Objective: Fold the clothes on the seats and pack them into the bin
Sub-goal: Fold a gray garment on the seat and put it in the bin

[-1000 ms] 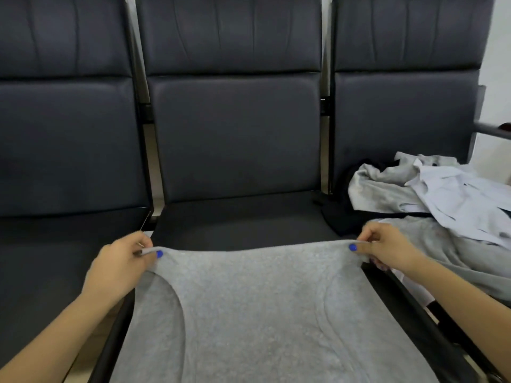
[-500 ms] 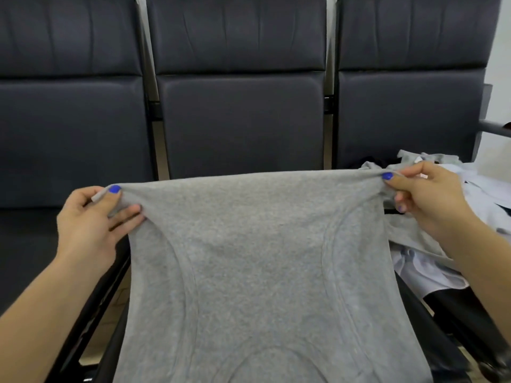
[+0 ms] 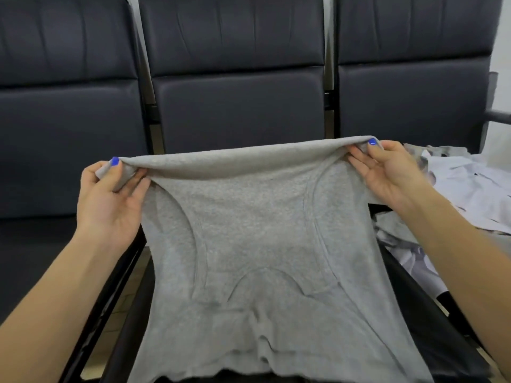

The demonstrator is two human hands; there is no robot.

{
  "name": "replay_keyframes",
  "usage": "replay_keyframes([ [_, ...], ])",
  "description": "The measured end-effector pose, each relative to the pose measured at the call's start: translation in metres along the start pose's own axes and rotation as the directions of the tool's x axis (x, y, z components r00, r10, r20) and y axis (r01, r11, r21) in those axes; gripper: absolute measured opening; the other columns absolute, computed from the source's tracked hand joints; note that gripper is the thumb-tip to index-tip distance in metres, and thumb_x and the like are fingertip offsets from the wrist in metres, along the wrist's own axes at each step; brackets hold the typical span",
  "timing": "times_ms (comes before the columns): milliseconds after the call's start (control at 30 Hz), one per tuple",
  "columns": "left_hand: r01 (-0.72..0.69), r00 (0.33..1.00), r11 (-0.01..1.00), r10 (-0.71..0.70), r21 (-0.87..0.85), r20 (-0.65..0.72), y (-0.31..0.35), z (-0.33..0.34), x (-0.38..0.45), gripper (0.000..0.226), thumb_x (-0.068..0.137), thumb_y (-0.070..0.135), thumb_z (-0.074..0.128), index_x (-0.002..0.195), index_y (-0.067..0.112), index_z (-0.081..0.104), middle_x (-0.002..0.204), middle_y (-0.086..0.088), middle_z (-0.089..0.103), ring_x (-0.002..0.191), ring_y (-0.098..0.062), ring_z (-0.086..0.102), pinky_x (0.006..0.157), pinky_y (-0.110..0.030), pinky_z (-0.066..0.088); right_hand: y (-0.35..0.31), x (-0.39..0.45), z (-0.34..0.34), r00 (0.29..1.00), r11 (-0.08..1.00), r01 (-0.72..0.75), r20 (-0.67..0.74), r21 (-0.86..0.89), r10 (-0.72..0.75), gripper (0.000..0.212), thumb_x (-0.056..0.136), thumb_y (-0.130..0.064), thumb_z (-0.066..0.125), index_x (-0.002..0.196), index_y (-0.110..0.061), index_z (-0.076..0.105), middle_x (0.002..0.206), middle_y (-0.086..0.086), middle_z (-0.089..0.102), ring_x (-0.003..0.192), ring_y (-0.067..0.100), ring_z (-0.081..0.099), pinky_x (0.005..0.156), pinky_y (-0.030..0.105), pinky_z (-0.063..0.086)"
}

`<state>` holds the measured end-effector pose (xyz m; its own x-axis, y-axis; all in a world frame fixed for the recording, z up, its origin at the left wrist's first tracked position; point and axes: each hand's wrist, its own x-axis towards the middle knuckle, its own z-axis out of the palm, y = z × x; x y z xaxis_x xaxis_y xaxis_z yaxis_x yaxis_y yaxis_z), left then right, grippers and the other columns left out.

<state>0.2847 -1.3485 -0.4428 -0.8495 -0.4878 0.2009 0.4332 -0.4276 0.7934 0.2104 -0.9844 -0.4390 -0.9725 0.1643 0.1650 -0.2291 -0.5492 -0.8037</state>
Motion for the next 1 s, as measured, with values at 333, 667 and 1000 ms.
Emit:
replay_keyframes([
  [333, 0.175, 0.975, 0.946, -0.205, 0.273, 0.084, -0.043, -0.039, -0.005, 0.011, 0.095, 0.015, 0.050, 0.085, 0.020, 0.051, 0.100, -0.001, 0.066, 0.108, -0.021, 0.065, 0.091, -0.042, 0.053, 0.024, -0.021, -0.032, 0.991, 0.946, -0.135, -0.055, -0.294, 0.124, 0.023, 0.094, 0.005, 0.046, 0.079, -0.012, 0.044, 0.091, 0.014, 0.063, 0.086, 0.026, 0.069, 0.077, 0.035, 0.058],
  [667, 0.366, 0.891, 0.752, -0.454, 0.549, 0.029, -0.083, -0.078, -0.064, 0.008, 0.096, 0.022, 0.049, 0.094, 0.014, 0.046, 0.106, -0.013, 0.062, 0.093, -0.030, 0.068, 0.078, -0.043, 0.057, 0.081, -0.089, -0.076, 0.943, 0.641, -0.227, 0.000, -0.733, 0.334, 0.014, 0.094, -0.002, 0.052, 0.086, -0.009, 0.043, 0.083, 0.014, 0.058, 0.060, 0.011, 0.067, 0.060, 0.023, 0.058],
  [1000, -0.242, 0.875, 0.382, -0.311, 0.892, 0.371, -0.068, -0.109, -0.064, 0.008, 0.094, 0.024, 0.041, 0.094, 0.018, 0.045, 0.080, -0.008, 0.065, 0.071, -0.014, 0.067, 0.073, -0.033, 0.056, 0.068, -0.084, -0.097, 0.972, 0.185, 0.129, 0.161, -0.974, 0.170, 0.007, 0.095, -0.003, 0.050, 0.090, -0.004, 0.046, 0.079, 0.011, 0.064, 0.070, 0.008, 0.060, 0.062, 0.011, 0.043],
])
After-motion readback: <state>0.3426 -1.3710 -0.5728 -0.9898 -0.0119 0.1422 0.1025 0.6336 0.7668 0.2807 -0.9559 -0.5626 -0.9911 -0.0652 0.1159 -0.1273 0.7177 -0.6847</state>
